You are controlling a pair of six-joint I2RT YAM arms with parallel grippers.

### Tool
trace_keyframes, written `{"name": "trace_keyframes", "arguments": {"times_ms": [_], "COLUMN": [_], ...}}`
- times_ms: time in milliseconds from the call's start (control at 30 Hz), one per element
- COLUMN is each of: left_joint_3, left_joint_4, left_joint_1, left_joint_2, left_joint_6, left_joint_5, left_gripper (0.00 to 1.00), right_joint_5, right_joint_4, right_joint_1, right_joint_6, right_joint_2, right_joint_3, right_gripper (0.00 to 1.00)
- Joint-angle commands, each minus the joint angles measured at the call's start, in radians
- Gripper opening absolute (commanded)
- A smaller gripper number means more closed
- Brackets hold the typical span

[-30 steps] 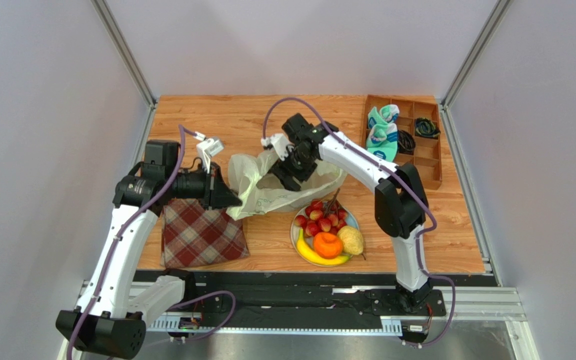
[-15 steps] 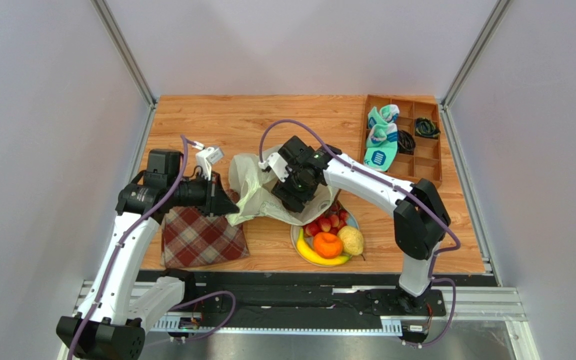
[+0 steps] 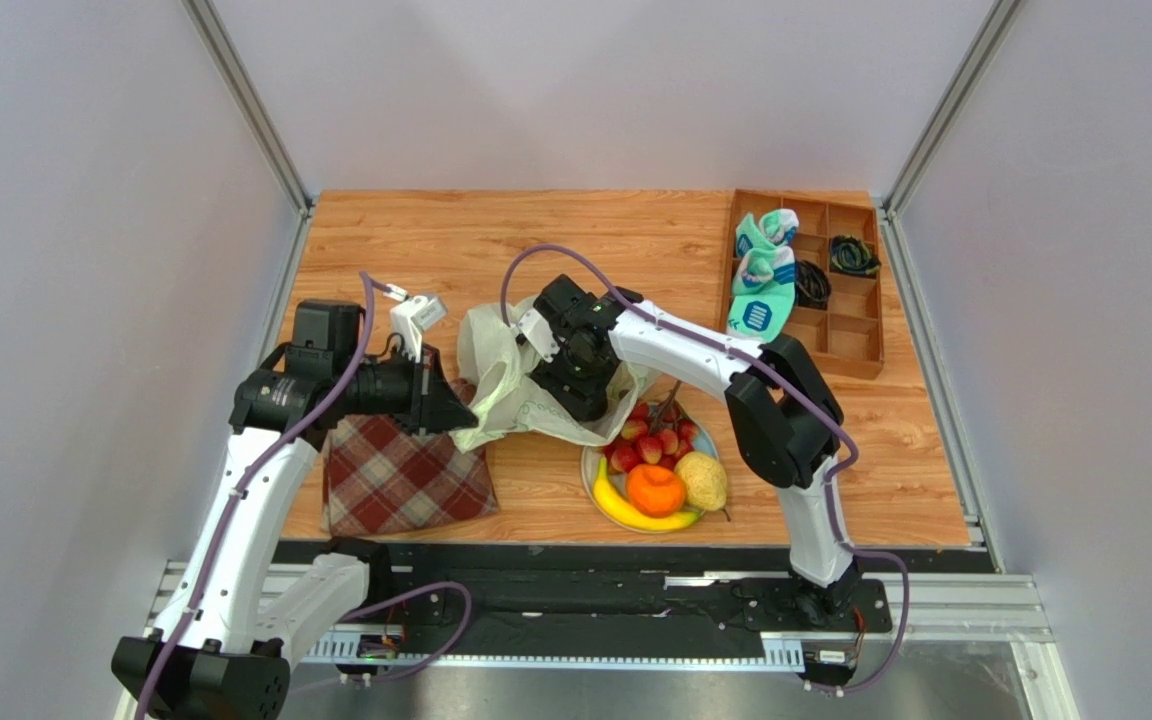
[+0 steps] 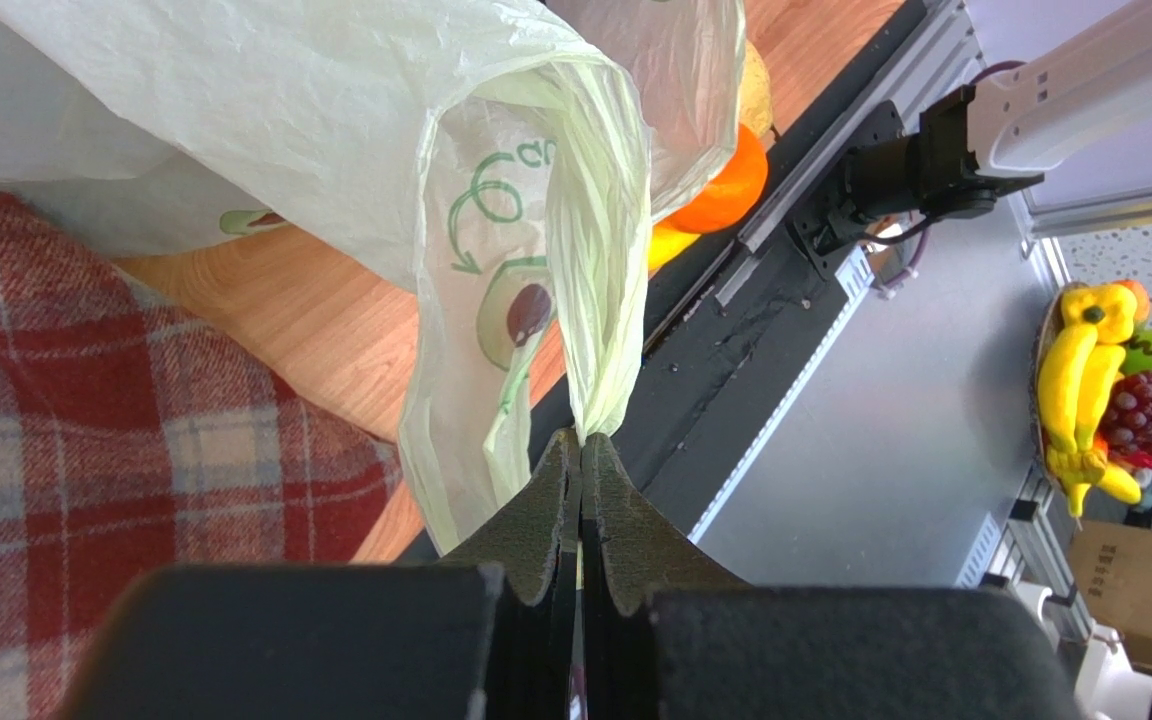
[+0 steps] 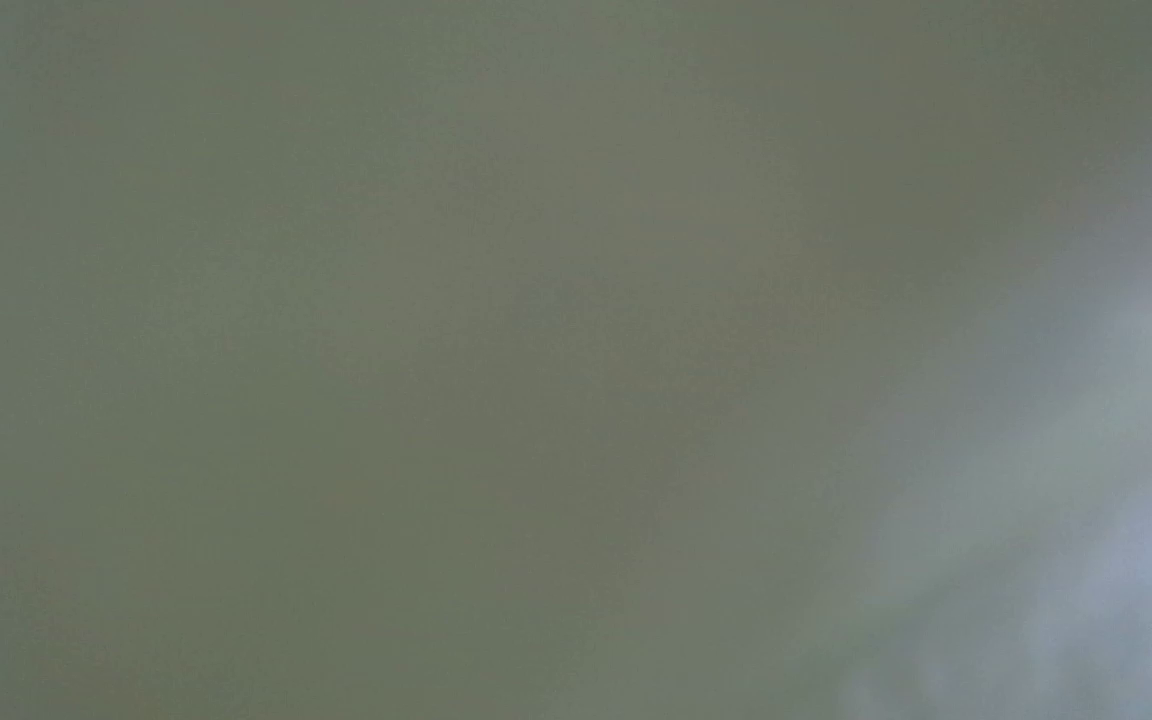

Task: Take the fake fruits out of the plastic bag
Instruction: Take out the fake fruit from the plastic bag, then place the fake fruit on the plate.

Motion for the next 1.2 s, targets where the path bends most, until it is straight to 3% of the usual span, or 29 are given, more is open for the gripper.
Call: {"name": "trace_keyframes", "arguments": {"times_ms": [0, 33, 67, 200, 500, 700, 867, 1167], "left_joint_3": [0.010, 0.011, 0.011, 0.022, 0.001, -0.018, -0.015, -0.036], "left_joint_4": [0.029, 0.037, 0.040, 0.058, 0.184, 0.233, 0.238, 0.330], "left_joint_1": [-0.001, -0.001, -0.001, -0.001, -0.001, -0.001, -0.001, 0.050], "left_joint_2": [-0.005, -0.003, -0.003, 0.005, 0.020, 0.014, 0.020, 0.034], "left_joint_6": [-0.010, -0.014, -0.014, -0.017, -0.059, -0.079, -0.060, -0.114], "left_joint_5": [0.014, 0.014, 0.011, 0.010, 0.016, -0.006, -0.050, -0.056], "left_gripper": [0.00, 0.00, 0.00, 0.00, 0.00, 0.00, 0.00, 0.00], "right_joint_5": [0.006, 0.009, 0.006, -0.020, -0.297, -0.261, -0.268, -0.204], "right_joint_4": [0.004, 0.004, 0.002, 0.001, -0.058, -0.068, -0.211, -0.223], "right_joint_1": [0.002, 0.002, 0.001, -0.007, -0.016, -0.033, -0.071, -0.130], "right_joint_6": [-0.024, -0.030, -0.039, -0.064, -0.162, -0.173, -0.271, -0.329], "right_joint_2": [-0.001, 0.005, 0.002, -0.096, -0.520, -0.660, -0.789, -0.817], "right_joint_3": [0.004, 0.007, 0.009, 0.046, -0.058, -0.238, -0.345, -0.511], "right_gripper": [0.69, 0.65, 0.51, 0.39, 0.39, 0.40, 0.41, 0.41]}}
